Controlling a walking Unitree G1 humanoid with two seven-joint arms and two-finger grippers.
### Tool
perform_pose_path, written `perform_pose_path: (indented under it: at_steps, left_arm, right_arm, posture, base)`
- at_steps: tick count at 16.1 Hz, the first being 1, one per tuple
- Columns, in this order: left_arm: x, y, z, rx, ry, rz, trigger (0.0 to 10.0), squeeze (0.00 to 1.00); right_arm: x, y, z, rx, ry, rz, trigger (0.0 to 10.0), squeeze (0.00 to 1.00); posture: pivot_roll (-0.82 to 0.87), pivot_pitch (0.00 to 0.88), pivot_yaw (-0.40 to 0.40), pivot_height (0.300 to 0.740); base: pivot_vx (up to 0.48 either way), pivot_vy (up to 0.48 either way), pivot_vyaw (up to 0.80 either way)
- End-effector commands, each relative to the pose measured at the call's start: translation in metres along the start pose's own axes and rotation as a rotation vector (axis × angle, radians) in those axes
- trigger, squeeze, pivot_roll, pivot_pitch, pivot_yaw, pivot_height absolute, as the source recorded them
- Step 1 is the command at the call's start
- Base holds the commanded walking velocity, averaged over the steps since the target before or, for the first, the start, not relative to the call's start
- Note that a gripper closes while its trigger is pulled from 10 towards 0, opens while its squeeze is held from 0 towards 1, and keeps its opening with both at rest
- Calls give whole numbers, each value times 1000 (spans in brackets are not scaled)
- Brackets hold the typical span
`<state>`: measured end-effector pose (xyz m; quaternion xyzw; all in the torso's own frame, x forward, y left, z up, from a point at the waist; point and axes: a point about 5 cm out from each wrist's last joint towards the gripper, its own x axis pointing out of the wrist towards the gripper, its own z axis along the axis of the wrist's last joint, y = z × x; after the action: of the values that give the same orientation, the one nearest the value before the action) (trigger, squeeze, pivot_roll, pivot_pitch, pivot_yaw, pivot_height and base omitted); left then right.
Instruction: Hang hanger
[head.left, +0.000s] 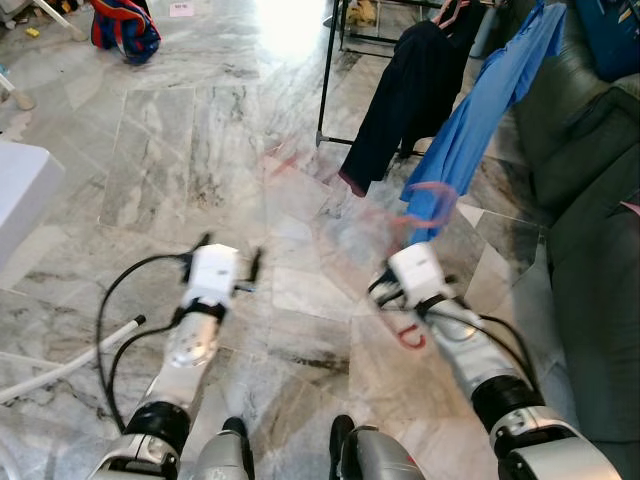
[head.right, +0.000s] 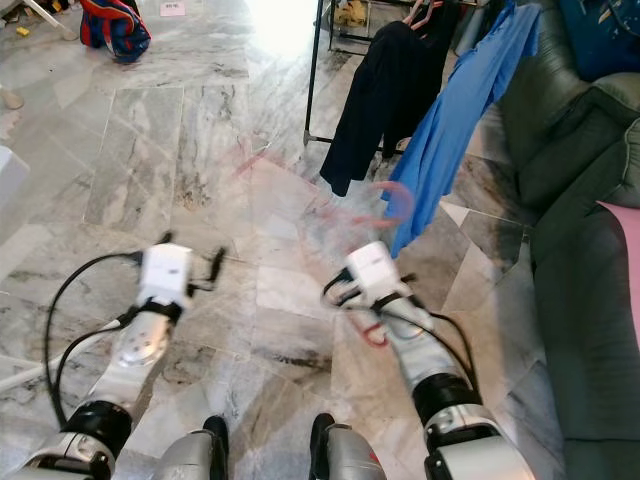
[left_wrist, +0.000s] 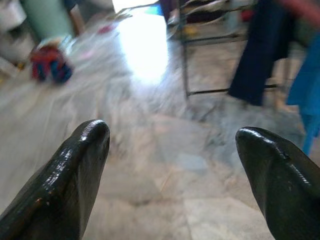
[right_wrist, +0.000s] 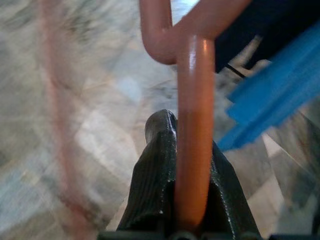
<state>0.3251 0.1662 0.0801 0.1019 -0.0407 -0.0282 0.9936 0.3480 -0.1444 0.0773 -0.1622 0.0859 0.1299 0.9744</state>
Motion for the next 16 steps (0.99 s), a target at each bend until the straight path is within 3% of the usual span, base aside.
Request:
perform_pose_path:
  at_steps: [1, 2, 3, 4, 9, 12, 16]
  left_arm:
    - [-4, 0, -8, -30, 48, 25, 10000, 898]
    - [-3, 1, -9, -61, 63, 29, 10000, 0]
    - [-3, 1, -11, -89, 85, 32, 10000, 0]
    - [-3, 0, -12, -109, 99, 34, 10000, 0]
    - [-1, -10, -10, -139, 113, 0, 10000, 0]
    - [-2, -15, -12, -148, 125, -15, 10000, 0]
    - [-3, -20, -12, -157, 134, -40, 10000, 0]
  right_arm:
    - [-2, 0, -4, 58, 17, -27, 784, 0]
    - [-1, -2, -2, 95, 17, -53, 6667, 0]
    - [0, -2, -2, 140, 32, -71, 10000, 0]
    - [2, -1, -1, 209, 64, -97, 10000, 0]
    - [4, 3, 9, 258, 44, -102, 10000, 0]
    - [6, 5, 11, 263, 62, -91, 10000, 0]
    - [7, 8, 16, 273, 62, -81, 10000, 0]
  posture:
    - [87, 230, -107, 740]
    - [87, 230, -107, 740]
    - [82, 228, -108, 740]
    - [82, 228, -108, 740]
    - [75, 223, -116, 740]
    - [73, 223, -121, 740]
    - [68, 216, -125, 740]
  base:
    - [0, 0, 0]
    - [0, 0, 0]
    - [0, 0, 0]
    - [0, 0, 0]
    - [0, 0, 0]
    - [266, 0, 0]
    - [383, 0, -611]
